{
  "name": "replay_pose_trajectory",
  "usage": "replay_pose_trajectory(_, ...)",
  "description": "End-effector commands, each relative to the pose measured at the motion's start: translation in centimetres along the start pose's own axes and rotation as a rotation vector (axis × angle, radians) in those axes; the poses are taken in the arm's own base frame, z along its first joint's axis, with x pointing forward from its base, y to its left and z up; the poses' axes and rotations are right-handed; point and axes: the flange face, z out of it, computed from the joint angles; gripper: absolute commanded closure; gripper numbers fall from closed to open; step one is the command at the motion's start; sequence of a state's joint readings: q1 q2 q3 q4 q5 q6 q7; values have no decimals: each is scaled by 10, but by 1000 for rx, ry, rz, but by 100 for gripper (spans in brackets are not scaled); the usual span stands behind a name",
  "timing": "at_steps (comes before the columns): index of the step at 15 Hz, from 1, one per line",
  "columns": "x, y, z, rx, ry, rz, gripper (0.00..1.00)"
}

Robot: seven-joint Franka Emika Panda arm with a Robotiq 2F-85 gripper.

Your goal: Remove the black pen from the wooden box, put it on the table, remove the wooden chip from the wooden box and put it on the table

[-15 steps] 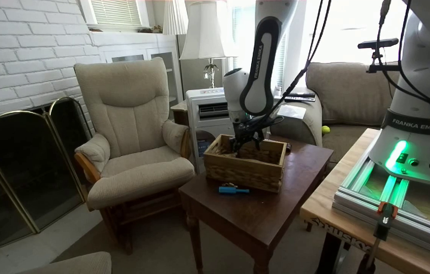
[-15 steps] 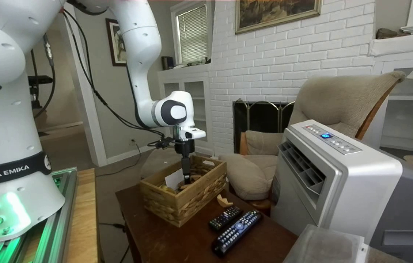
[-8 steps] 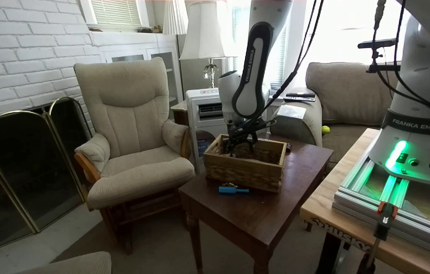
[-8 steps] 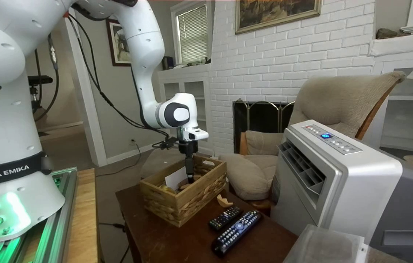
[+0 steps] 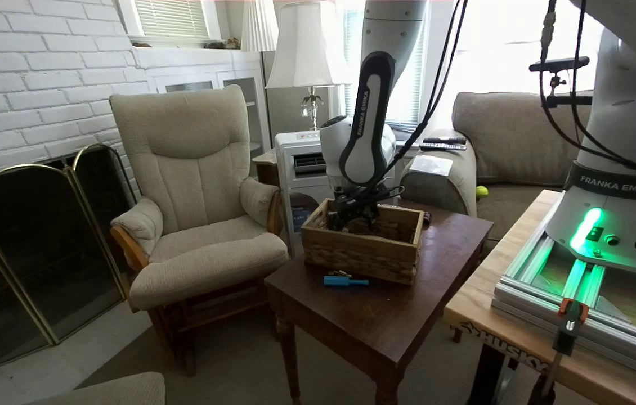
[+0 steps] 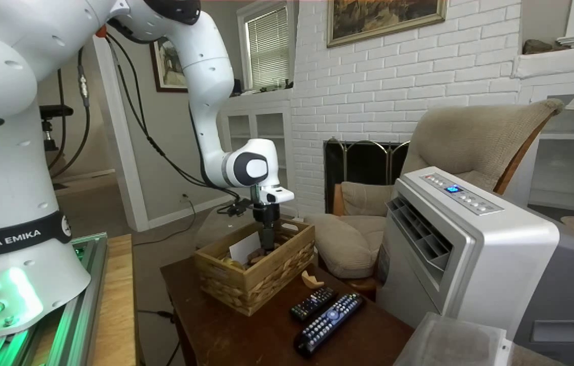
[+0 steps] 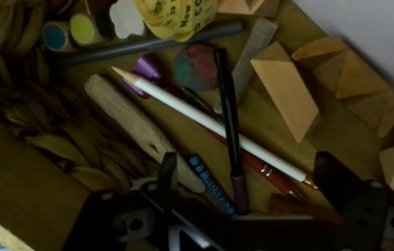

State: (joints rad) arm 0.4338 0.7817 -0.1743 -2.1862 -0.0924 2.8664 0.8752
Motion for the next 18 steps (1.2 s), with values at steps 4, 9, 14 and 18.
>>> replay_pose_trajectory(4,6,-9,20,-16,22,33,16)
replay_pose_trajectory(9,8,-15,25,-23,32,39,54)
replay_pose_trajectory(14,8,-18,22,-27,45,49,90)
replay_pose_trajectory(18,9,-16,19,-37,47,60,96)
